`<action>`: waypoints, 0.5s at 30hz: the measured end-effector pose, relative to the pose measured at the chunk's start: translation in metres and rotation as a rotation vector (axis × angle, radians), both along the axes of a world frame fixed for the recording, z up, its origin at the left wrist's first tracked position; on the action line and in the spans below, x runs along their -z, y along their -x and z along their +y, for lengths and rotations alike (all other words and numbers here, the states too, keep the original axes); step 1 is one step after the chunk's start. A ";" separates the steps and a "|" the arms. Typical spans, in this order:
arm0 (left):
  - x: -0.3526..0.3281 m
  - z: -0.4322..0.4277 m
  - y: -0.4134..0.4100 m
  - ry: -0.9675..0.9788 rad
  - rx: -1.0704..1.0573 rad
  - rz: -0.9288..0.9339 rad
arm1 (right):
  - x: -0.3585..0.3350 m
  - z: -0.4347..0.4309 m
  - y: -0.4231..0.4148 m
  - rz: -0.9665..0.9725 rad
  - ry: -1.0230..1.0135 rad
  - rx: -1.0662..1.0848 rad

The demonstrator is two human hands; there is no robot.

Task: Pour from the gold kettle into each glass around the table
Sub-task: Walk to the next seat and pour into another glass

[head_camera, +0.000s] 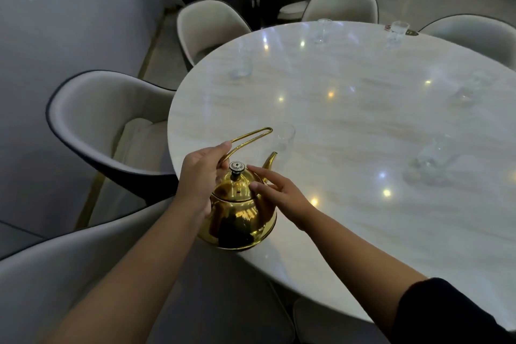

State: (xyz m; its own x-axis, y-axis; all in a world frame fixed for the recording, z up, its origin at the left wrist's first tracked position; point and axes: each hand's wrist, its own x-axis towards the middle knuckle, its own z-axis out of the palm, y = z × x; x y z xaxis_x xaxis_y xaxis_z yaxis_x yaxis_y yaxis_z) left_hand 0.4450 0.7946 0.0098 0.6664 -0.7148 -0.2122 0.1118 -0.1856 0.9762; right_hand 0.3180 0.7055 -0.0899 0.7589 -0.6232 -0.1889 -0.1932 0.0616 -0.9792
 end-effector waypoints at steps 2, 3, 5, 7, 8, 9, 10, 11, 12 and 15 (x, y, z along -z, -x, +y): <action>-0.003 -0.014 -0.005 -0.016 -0.010 -0.012 | -0.002 -0.012 -0.006 -0.019 -0.005 0.003; -0.005 -0.021 -0.007 -0.023 -0.012 -0.021 | -0.004 -0.018 -0.009 -0.029 -0.008 0.006; -0.010 -0.035 -0.009 -0.033 -0.022 -0.037 | -0.006 -0.029 -0.015 -0.051 -0.025 0.017; -0.013 -0.048 -0.012 -0.045 -0.035 -0.060 | -0.007 -0.038 -0.021 -0.064 -0.033 0.028; -0.015 -0.054 -0.014 -0.054 -0.034 -0.074 | -0.007 -0.042 -0.024 -0.063 -0.035 0.032; -0.016 -0.059 -0.016 -0.062 -0.027 -0.088 | -0.007 -0.046 -0.027 -0.063 -0.040 0.036; -0.017 -0.065 -0.019 -0.069 -0.017 -0.099 | -0.007 -0.050 -0.029 -0.065 -0.049 0.039; -0.018 -0.070 -0.021 -0.076 -0.009 -0.108 | -0.007 -0.053 -0.032 -0.068 -0.058 0.044; -0.018 -0.075 -0.023 -0.084 -0.004 -0.118 | -0.006 -0.056 -0.034 -0.068 -0.066 0.052; -0.021 -0.090 -0.027 -0.108 0.011 -0.157 | -0.004 -0.062 -0.039 -0.080 -0.099 0.090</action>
